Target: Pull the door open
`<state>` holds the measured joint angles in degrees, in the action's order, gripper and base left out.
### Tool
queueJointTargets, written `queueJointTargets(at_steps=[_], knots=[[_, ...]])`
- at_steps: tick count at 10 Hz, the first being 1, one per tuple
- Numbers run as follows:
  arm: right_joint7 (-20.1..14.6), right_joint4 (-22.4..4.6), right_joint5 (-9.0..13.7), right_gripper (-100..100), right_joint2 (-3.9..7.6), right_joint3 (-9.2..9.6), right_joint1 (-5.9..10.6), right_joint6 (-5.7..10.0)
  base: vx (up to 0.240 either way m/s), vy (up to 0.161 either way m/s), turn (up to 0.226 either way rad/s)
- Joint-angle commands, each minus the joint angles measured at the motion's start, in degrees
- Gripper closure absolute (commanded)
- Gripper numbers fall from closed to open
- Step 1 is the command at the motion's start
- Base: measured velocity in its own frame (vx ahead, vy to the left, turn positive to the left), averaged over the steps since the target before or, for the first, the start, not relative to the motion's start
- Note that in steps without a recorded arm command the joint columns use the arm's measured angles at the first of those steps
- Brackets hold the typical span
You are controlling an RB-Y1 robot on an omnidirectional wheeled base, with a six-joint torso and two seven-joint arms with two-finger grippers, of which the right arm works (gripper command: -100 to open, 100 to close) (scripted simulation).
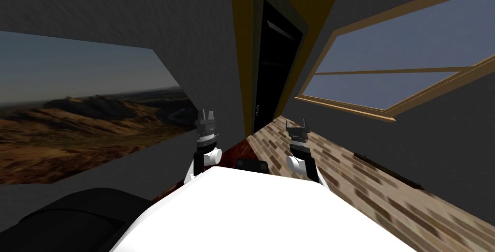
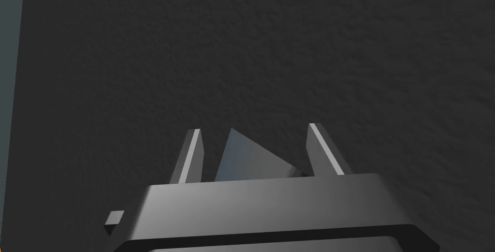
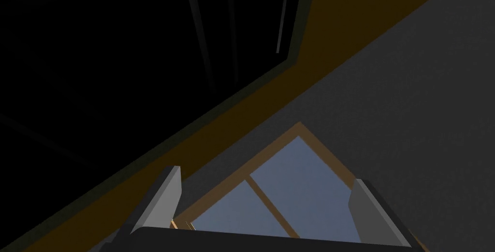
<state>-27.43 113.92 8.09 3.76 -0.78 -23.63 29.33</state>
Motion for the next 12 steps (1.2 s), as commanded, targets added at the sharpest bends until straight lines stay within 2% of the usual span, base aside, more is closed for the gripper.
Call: queueJointTargets(at_steps=[1, 12], knots=[[-1.81, -1.92, 0.32, -100, 0.32, -0.15, 0.47, 0.52, 0.041, -0.075, 0.175], [-13.65, -14.97, 2.4, -100, 1.7, -1.0, 4.17, 3.38, 0.033, -0.083, 0.192]])
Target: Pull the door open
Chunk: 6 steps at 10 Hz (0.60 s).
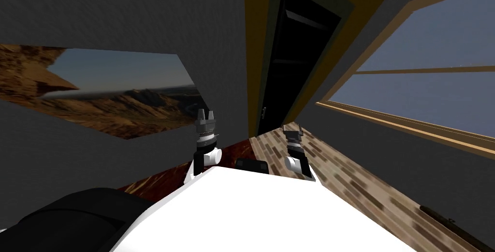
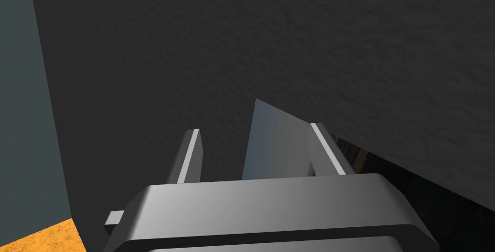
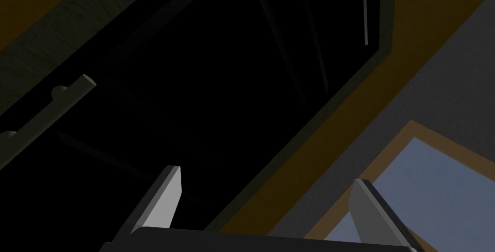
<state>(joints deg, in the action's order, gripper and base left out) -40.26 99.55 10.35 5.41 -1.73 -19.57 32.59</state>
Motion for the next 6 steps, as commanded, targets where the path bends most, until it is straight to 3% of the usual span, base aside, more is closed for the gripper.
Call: queueJointTargets(at_steps=[1, 6], knots=[[-1.96, -1.84, 0.33, -100, 0.13, -0.13, 0.46, 0.4, 0.034, -0.086, 0.215], [-7.61, -8.06, 1.32, -100, 0.49, -0.54, 2.22, 1.76, 0.033, -0.089, 0.209]])
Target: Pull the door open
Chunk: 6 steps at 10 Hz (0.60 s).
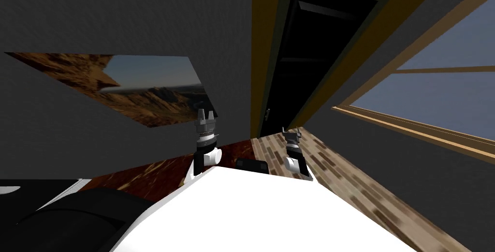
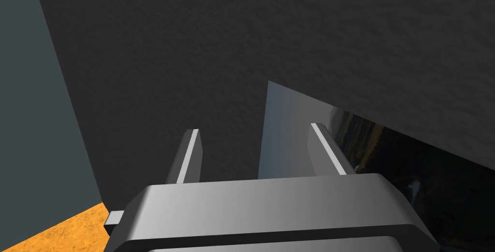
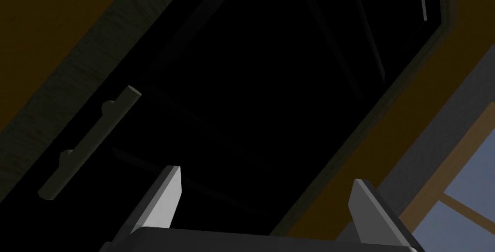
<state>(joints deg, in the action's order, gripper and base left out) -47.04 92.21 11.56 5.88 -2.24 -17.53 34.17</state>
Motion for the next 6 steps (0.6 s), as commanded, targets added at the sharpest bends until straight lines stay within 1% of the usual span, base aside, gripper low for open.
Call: queueJointTargets(at_steps=[1, 3, 4, 6], knots=[[-1.95, -1.97, 0.32, -100, 0.06, -0.12, 0.54, 0.46, 0.039, -0.085, 0.182], [-4.21, -4.45, 0.72, -100, 0.16, -0.28, 1.24, 1.0, 0.03, -0.091, 0.177], [-5.33, -5.7, 0.91, -100, 0.21, -0.36, 1.59, 1.27, 0.029, -0.081, 0.242], [-7.54, -8.13, 1.3, -100, 0.27, -0.52, 2.28, 1.81, 0.038, -0.095, 0.199]])
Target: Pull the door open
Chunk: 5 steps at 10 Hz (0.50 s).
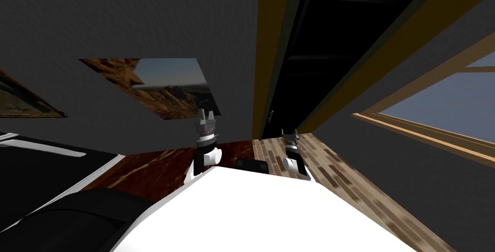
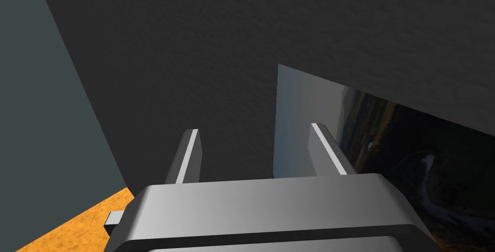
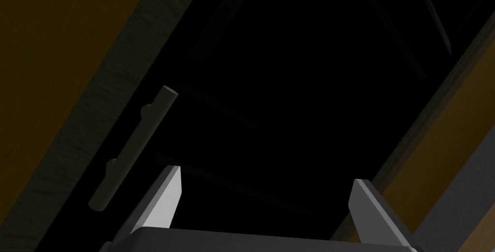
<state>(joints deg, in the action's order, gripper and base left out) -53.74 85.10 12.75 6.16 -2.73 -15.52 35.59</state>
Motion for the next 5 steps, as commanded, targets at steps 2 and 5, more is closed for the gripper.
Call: queueJointTargets(at_steps=[2, 5], knots=[[-3.03, -3.43, 0.49, -100, 0.03, -0.19, 0.96, 0.91, 0.024, -0.092, 0.196], [-6.28, -7.0, 1.06, -100, 0.09, -0.42, 1.97, 1.69, 0.029, -0.082, 0.177]])
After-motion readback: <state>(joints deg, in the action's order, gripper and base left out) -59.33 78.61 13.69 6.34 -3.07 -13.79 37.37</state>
